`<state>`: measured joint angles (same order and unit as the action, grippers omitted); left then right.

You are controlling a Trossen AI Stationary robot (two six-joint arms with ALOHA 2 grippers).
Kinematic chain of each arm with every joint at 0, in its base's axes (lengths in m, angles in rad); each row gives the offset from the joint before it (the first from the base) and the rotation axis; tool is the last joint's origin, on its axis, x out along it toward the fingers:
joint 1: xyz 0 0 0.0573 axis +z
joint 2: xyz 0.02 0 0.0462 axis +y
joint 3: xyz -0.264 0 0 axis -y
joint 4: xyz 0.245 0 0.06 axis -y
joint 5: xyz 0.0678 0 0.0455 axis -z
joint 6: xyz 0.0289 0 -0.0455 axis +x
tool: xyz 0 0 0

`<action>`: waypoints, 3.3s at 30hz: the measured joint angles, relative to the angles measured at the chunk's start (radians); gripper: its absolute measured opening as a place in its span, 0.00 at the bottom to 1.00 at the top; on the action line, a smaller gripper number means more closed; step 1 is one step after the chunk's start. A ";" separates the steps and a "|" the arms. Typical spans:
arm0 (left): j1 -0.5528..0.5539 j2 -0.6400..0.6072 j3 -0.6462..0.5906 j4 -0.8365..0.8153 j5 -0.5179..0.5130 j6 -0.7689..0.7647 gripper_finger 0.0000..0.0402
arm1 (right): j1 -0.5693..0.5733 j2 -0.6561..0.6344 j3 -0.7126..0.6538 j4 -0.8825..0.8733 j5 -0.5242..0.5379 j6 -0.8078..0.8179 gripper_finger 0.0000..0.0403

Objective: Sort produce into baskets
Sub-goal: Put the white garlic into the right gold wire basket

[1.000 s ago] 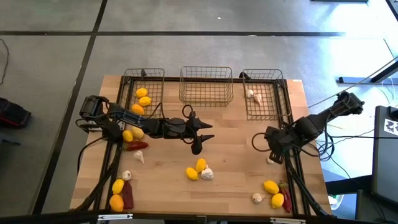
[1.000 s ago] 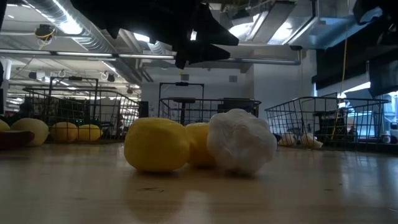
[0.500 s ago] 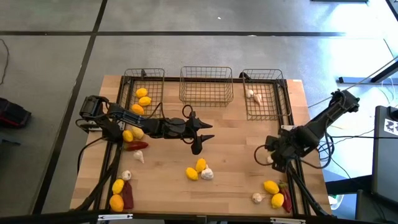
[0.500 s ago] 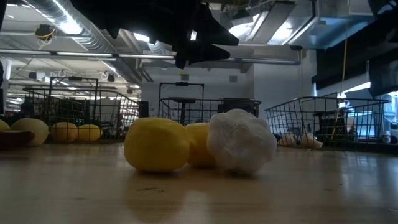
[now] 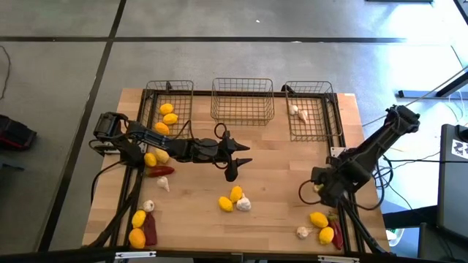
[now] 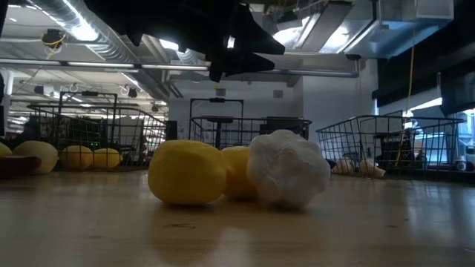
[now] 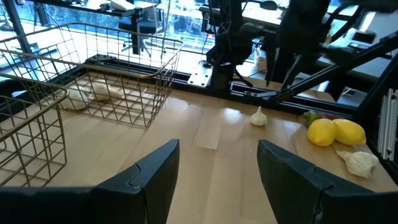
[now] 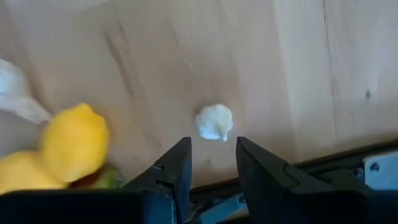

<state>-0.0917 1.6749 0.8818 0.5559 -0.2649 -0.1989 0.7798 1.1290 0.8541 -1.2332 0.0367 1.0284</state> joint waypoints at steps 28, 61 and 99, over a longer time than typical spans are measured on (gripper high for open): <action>0.000 0.000 0.000 0.001 0.000 0.000 0.53 | -0.001 0.000 -0.258 0.216 -0.056 0.037 0.31; 0.000 0.000 0.000 0.002 0.000 -0.001 0.53 | -0.001 0.000 -0.251 0.229 -0.088 0.007 0.31; 0.000 0.000 0.000 0.001 0.000 -0.001 0.53 | -0.001 -0.002 -0.292 0.303 -0.003 -0.004 0.10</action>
<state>-0.0917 1.6752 0.8818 0.5571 -0.2649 -0.1997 0.7784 1.1274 0.5625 -0.9306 0.0334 1.0241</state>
